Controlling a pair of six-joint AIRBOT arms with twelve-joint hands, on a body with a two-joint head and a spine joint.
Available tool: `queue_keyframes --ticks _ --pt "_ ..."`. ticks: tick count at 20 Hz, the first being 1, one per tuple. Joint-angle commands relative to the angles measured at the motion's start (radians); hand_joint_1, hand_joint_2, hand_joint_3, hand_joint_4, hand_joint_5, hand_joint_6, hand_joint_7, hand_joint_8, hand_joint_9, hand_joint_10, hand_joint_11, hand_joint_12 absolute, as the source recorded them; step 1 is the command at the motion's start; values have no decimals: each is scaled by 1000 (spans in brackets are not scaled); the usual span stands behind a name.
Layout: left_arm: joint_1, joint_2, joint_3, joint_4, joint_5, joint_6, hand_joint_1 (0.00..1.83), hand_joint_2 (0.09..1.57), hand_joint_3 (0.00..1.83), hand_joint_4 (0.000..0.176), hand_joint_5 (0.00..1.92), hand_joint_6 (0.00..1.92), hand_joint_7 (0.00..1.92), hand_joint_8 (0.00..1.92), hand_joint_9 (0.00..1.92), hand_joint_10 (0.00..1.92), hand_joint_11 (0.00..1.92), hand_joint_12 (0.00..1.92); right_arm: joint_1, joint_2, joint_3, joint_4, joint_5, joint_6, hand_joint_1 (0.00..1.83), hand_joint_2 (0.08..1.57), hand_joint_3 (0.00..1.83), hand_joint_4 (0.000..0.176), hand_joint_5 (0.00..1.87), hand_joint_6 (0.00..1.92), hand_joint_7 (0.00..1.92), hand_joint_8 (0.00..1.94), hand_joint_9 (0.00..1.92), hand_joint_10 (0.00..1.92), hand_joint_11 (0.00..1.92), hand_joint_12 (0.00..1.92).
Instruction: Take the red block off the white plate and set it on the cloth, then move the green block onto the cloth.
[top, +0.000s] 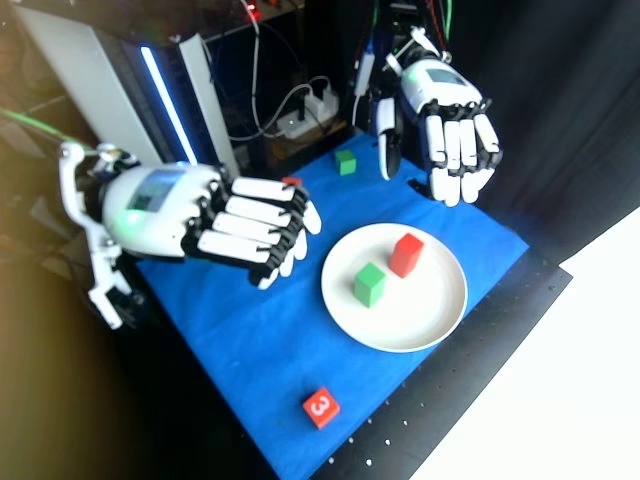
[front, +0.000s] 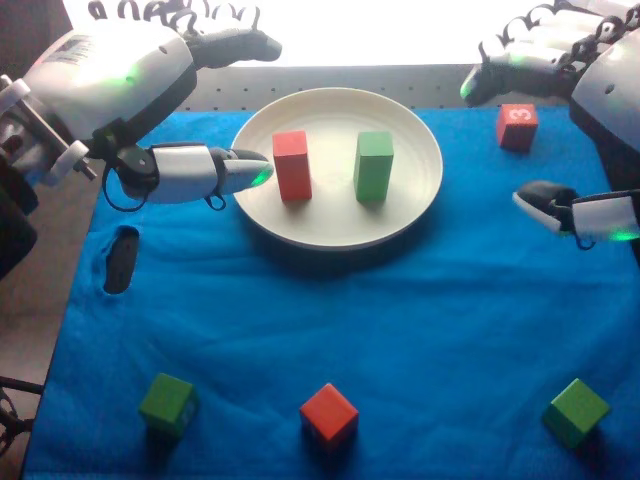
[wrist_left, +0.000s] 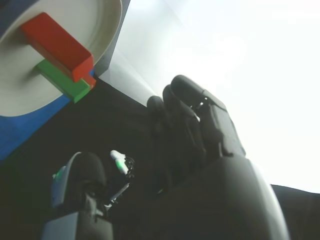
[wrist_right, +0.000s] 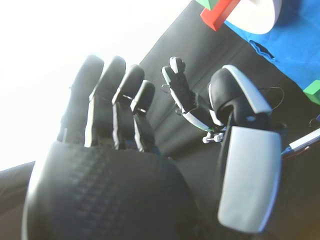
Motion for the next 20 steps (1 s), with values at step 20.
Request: queue_keyframes --ticks 20 --pt "-121 -231 259 -7 222 -1 895 942 0 0 448 3 481 5 431 284 0 1409 16 -17 12 -25 -127 -2 1190 630 506 0 589 824 588 943 498 1188 295 1714"
